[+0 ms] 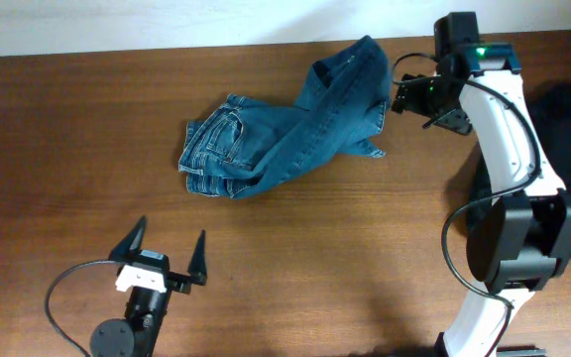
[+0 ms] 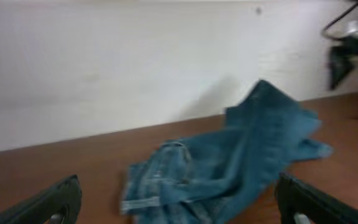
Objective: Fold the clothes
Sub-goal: 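Reach the left gripper to the jeans waistband and grasp it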
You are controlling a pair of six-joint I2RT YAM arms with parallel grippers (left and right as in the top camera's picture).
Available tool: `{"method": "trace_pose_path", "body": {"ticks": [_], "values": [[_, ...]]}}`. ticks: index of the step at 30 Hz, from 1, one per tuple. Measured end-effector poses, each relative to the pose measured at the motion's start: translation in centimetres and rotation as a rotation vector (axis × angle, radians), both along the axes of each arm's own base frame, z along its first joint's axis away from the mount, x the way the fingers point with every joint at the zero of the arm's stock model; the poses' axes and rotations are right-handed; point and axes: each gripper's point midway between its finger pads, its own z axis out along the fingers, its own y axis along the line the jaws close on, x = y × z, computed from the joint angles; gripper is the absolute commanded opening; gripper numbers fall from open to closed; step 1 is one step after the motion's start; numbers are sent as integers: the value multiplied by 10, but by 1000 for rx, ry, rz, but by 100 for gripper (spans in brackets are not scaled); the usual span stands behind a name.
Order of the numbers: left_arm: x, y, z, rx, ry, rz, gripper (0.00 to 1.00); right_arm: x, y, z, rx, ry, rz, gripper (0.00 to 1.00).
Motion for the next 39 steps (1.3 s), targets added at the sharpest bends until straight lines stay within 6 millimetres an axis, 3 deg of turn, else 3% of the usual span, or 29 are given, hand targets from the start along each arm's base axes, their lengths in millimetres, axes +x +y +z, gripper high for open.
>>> {"method": "trace_pose_path", "body": {"ticks": [6,10,14,16,20,22,26,29,31,33,39], "values": [[6,-23,-22,-76,169,-145,99,-8,13,-22,74,38,22,99],[25,-34,-11,-85,312,-218,99,-8,15,-23,85,39,26,99],[65,-45,16,-61,529,-305,99,-8,16,-23,92,42,26,99],[97,-46,28,-59,654,-325,99,-9,16,-24,92,43,24,99],[145,-45,37,-37,724,-339,99,-9,16,-24,92,44,24,99],[165,-41,32,-29,757,-338,99,-9,16,-24,93,44,25,99],[195,-20,-1,-50,877,-307,99,-9,16,-24,92,44,24,99],[209,2,-40,-57,958,-281,99,-9,16,-24,92,45,24,99],[209,19,-83,-61,1045,-273,99,-9,16,-24,92,44,24,99],[209,26,-110,-53,1091,-278,99,-9,16,-24,92,44,25,99],[206,27,-159,-37,1166,-310,99,-9,16,-24,92,43,25,99]]}}
